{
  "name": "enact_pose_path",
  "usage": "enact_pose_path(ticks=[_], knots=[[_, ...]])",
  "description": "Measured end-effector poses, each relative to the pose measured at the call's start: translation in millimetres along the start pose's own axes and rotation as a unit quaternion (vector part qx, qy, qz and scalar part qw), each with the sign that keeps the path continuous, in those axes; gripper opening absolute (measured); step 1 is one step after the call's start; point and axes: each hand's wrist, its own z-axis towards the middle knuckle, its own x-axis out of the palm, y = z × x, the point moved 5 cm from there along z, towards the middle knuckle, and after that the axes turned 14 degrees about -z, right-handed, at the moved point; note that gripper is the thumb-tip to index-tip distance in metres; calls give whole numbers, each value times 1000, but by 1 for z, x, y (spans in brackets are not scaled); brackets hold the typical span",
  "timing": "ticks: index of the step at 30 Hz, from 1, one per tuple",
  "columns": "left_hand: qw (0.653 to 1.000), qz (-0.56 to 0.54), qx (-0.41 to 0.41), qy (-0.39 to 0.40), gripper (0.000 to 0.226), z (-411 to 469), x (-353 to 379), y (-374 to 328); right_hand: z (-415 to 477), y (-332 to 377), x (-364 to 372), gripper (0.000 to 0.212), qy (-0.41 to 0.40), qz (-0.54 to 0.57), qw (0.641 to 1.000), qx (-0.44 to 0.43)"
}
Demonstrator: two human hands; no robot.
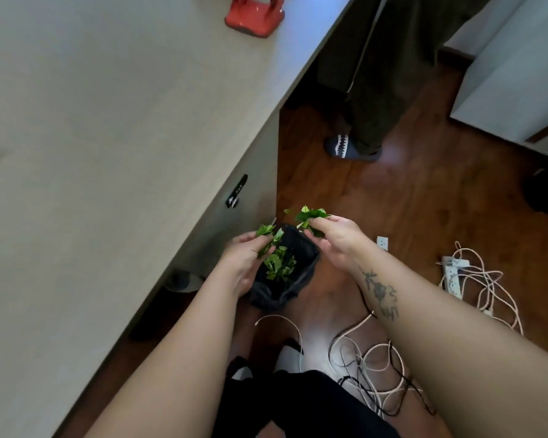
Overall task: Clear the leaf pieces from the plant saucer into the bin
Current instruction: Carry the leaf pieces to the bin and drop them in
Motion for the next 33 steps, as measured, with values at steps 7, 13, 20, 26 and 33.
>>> enact_pose_path(ticks=[7, 13, 20, 26, 33], knots=[[999, 19, -28, -27, 18, 61, -21, 53, 70, -50, -15, 9, -5, -41, 999, 24], [993, 106, -41, -17, 16, 114, -44, 95, 130, -105, -27, 6, -46, -128, 989, 51], [939, 343, -36, 5, 31, 162, -73, 124, 178, -156, -31, 14, -56, -317, 944, 73], [917, 396, -4, 34, 31, 157, -76, 121, 166, -152, -26, 32, -100, -359, 928, 3], [914, 392, 91, 50, 8, 99, -48, 67, 101, -95, -15, 15, -122, -368, 921, -39]])
